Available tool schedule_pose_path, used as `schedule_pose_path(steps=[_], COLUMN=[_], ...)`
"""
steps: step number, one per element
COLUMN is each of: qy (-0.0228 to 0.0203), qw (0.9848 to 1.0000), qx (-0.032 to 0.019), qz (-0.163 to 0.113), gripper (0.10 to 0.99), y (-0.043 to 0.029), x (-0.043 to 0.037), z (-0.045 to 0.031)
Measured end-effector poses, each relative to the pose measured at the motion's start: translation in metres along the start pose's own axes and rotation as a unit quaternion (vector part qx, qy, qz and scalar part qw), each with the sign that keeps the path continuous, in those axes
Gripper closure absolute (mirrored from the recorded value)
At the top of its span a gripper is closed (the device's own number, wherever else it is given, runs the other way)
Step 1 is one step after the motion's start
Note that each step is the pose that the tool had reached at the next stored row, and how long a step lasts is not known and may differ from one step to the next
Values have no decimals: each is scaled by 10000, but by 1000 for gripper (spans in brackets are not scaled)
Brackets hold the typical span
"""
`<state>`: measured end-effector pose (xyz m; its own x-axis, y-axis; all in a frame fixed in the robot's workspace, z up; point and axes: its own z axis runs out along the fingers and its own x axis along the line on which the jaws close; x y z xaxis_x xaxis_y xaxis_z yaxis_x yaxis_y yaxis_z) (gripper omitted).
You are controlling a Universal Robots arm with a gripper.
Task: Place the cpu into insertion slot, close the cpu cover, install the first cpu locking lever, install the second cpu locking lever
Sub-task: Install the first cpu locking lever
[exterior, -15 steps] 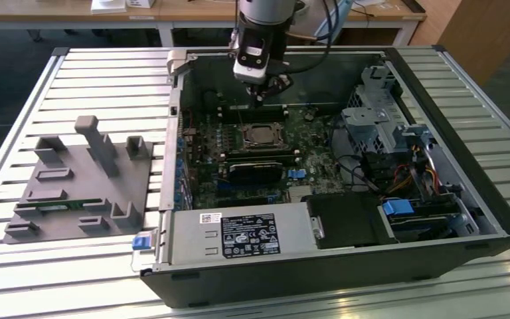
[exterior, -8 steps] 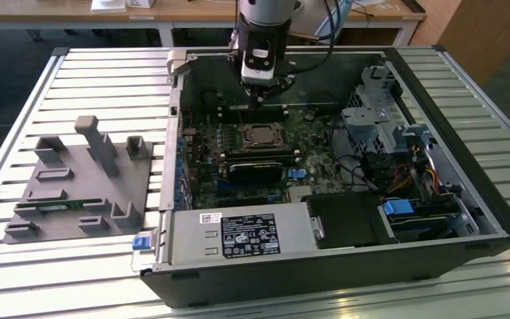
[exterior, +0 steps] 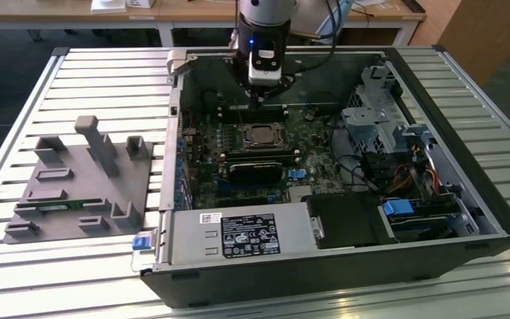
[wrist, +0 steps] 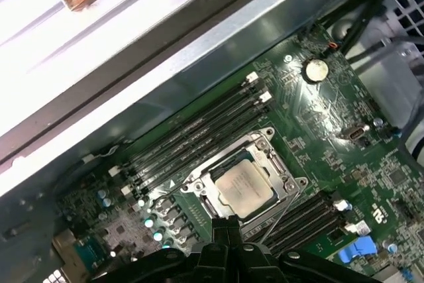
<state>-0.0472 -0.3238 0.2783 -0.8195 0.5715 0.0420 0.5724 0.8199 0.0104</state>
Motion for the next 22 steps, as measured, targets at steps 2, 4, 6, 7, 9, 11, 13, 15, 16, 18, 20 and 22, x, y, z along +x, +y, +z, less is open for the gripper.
schedule_pose_path(steps=[2, 4, 6, 7, 9, 11, 13, 15, 16, 18, 20, 22], qy=[2, 4, 5, 5, 6, 7, 7, 8, 9, 10, 11, 11], qw=[10000, 9998, 9997, 9995, 9993, 9988, 9983, 9978, 9974, 9966, 9956, 9947], qx=[3, 5, 9, 11, 15, 18, 22, 26, 28, 32, 36, 39], qz=[-95, -179, -260, -301, -387, -486, -582, -670, -716, -822, -936, -1024], gripper=[984, 984, 984, 984, 984, 984, 984, 984, 984, 984, 984, 984], y=[0, 0, -1, -2, -4, -6, -6, -9, -9, -10, -10, -10], x=[0, 0, 1, 1, 3, 5, 6, 9, 10, 11, 11, 11], z=[0, 0, 0, -1, 0, 0, 0, 0, 0, 0, 1, 0])
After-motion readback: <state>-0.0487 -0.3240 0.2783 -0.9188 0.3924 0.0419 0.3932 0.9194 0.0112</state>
